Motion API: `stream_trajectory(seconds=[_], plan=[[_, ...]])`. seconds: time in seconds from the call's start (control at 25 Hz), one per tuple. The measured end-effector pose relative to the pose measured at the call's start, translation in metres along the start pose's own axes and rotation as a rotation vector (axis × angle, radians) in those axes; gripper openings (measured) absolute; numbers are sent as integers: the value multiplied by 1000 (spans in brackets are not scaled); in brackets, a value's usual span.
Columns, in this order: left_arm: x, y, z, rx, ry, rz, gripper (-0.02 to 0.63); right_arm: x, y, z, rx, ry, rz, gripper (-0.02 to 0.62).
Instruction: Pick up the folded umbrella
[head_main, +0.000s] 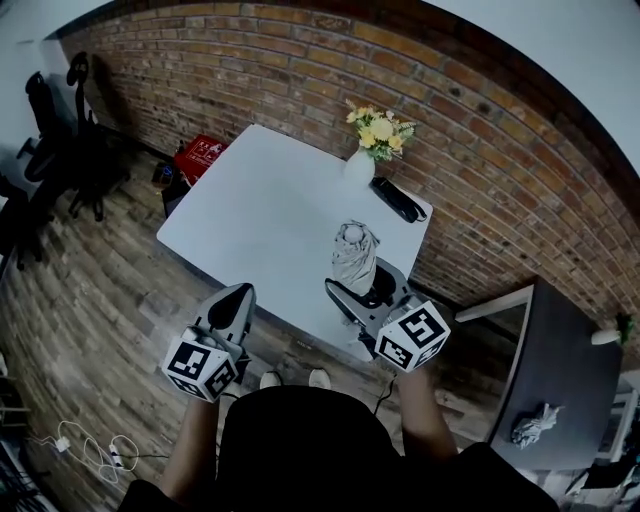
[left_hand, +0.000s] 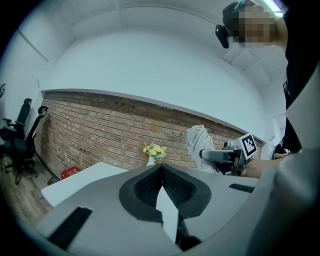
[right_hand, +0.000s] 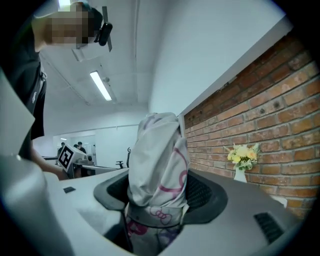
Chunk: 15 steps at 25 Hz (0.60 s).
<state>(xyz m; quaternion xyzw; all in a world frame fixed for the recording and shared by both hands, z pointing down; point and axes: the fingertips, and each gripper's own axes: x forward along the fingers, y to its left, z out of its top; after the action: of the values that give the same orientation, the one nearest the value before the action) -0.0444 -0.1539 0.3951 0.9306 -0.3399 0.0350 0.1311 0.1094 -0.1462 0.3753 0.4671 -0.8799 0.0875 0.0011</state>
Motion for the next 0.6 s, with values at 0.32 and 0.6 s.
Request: stream_trajectory(seconds=[0.32,0.6], plan=[[-10,25,5,-6,1,-17,14,-13,-12,7,241,-130,-94,299],[-13,50,-4,-42,-5,0,14,-13,-12,-12,347,-148,-128,299]])
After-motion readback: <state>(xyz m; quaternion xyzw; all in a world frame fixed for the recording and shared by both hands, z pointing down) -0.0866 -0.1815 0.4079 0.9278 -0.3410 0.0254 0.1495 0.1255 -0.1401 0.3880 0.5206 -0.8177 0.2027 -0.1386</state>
